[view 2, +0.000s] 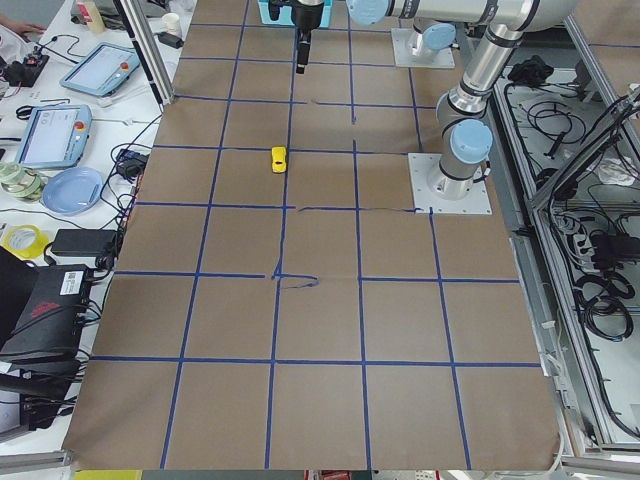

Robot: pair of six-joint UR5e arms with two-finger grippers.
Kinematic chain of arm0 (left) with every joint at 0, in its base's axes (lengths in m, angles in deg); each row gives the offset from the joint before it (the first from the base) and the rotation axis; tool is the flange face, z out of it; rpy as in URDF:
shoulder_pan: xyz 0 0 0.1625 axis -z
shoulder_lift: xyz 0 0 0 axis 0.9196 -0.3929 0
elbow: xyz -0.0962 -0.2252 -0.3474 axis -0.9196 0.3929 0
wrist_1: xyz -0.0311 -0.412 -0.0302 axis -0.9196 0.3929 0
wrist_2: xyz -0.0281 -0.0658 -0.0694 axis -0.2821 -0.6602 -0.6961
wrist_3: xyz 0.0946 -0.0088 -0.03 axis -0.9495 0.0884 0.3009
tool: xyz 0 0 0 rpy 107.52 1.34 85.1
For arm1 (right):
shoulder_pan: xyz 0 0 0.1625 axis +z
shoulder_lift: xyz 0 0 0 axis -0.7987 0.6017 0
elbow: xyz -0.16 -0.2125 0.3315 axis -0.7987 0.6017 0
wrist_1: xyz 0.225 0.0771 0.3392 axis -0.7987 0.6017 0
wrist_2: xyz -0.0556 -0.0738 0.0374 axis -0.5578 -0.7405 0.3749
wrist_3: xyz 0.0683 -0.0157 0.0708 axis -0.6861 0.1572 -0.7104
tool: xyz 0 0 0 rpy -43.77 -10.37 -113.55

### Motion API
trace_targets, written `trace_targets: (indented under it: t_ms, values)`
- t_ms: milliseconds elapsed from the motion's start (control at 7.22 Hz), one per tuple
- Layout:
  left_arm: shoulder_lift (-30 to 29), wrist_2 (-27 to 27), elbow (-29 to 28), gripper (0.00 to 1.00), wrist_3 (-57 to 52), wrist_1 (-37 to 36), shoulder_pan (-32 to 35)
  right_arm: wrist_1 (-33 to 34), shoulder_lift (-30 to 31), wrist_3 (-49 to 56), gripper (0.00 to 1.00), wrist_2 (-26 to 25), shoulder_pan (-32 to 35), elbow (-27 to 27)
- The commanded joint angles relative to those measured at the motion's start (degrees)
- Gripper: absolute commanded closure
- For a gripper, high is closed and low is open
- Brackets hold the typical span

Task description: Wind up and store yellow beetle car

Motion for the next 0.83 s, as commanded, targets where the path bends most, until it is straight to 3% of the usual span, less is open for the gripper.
trace_targets:
  t_ms: [0,692]
  values:
    - [0.0,0.1,0.0,0.0,-0.3,-0.2,0.0,0.0,0.0,0.0,0.0,0.0,0.0,0.0]
    - [0.0,0.1,0.1,0.0,-0.3,0.1,0.1,0.0,-0.1,0.0,0.0,0.0,0.0,0.0]
